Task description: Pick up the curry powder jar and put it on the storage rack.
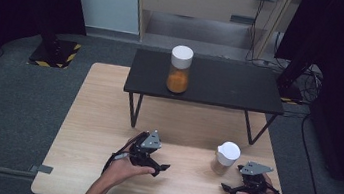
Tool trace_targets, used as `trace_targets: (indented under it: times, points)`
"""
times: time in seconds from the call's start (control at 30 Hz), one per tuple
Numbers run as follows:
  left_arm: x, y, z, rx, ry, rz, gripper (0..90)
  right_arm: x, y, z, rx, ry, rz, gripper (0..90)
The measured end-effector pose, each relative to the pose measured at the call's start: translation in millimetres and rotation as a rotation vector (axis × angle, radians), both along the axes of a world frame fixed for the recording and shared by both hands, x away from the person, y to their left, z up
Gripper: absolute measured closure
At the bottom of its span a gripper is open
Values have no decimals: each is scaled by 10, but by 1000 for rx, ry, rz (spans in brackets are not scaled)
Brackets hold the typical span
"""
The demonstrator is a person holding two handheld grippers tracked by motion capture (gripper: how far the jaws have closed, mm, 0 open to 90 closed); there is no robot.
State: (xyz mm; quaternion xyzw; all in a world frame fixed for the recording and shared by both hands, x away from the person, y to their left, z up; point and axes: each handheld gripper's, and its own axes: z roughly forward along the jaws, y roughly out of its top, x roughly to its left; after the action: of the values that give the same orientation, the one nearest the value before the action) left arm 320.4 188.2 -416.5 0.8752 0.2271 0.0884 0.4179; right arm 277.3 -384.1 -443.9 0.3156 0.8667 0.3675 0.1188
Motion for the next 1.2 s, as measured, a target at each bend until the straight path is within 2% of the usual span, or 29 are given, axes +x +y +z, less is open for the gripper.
trace_targets:
  times: [0.1,0.47,0.87,1.2]
  points:
    - [22,33,-46,-3,8,-7,21,-1,1,0,0,0,-1,15]
    - [62,21,-148,36,23,-21,21,-4,6,1,0,1,-3,14]
    - [96,-140,-238,76,47,-47,21,-5,6,0,0,0,-3,14]
    - [87,-196,-265,88,34,-39,7,-5,6,1,0,0,-3,14]
